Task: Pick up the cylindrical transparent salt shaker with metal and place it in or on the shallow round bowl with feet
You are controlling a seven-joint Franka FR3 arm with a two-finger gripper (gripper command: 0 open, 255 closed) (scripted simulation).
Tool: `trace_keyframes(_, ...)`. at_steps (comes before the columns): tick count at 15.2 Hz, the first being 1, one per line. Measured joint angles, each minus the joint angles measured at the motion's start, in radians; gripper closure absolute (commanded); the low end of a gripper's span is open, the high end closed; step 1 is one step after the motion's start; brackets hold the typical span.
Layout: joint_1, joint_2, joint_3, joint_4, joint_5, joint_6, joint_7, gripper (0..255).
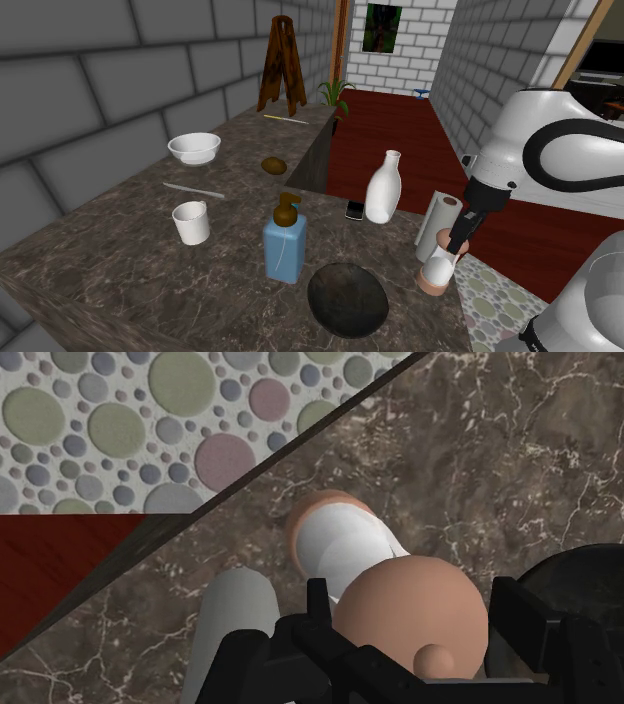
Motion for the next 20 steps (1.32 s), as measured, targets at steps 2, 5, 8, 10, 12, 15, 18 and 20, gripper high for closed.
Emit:
trace_keyframes(2, 0.0, 0.0, 0.0, 0.0, 0.0, 0.0, 0.0, 255)
trace_keyframes(5, 0.0, 0.0, 0.0, 0.0, 0.0, 0.0, 0.0, 255)
trace_keyframes(8, 0.0, 0.0, 0.0, 0.0, 0.0, 0.0, 0.0, 255)
trace_keyframes(10, -0.001, -0.002, -0.001, 0.015, -0.001, -0.017, 0.002, 255)
trace_keyframes(12, -0.001, -0.005, -0.001, 0.038, -0.003, -0.043, 0.007, 255)
trace_keyframes(15, -0.003, -0.015, -0.003, 0.073, -0.008, -0.088, 0.011, 255)
trace_keyframes(18, -0.003, -0.015, -0.004, 0.115, -0.01, -0.129, 0.018, 255)
trace_keyframes(20, -0.004, -0.012, -0.006, 0.142, -0.012, -0.153, 0.02, 255)
